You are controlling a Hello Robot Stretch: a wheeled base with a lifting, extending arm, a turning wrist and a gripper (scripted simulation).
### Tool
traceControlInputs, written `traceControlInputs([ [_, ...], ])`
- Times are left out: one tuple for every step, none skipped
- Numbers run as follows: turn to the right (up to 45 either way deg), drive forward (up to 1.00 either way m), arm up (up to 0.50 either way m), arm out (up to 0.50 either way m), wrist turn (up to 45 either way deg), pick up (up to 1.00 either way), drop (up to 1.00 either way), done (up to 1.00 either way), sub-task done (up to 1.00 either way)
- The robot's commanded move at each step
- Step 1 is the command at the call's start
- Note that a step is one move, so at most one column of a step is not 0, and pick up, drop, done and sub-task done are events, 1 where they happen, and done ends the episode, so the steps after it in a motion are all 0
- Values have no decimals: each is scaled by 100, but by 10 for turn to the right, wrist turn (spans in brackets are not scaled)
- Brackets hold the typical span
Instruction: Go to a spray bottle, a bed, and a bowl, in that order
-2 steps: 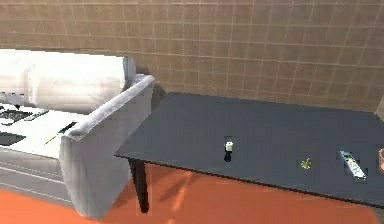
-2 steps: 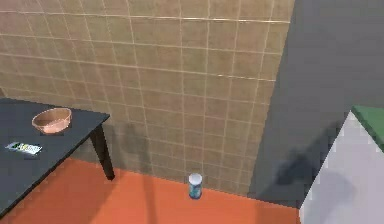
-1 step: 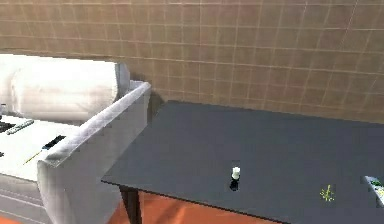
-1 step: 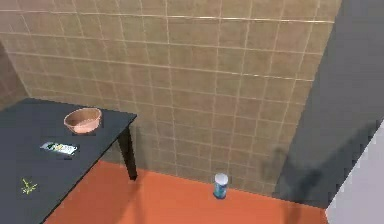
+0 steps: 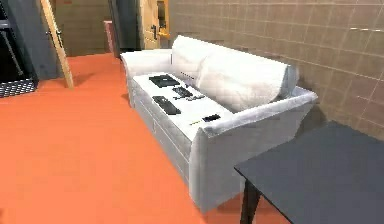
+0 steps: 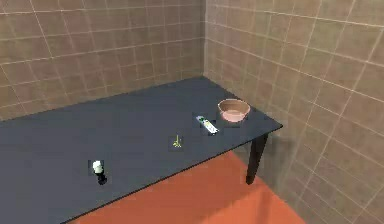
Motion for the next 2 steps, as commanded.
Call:
traceControlInputs([
  [-450, 0, 0, 0, 0, 0, 0, 0, 0],
  [-450, 0, 0, 0, 0, 0, 0, 0, 0],
])
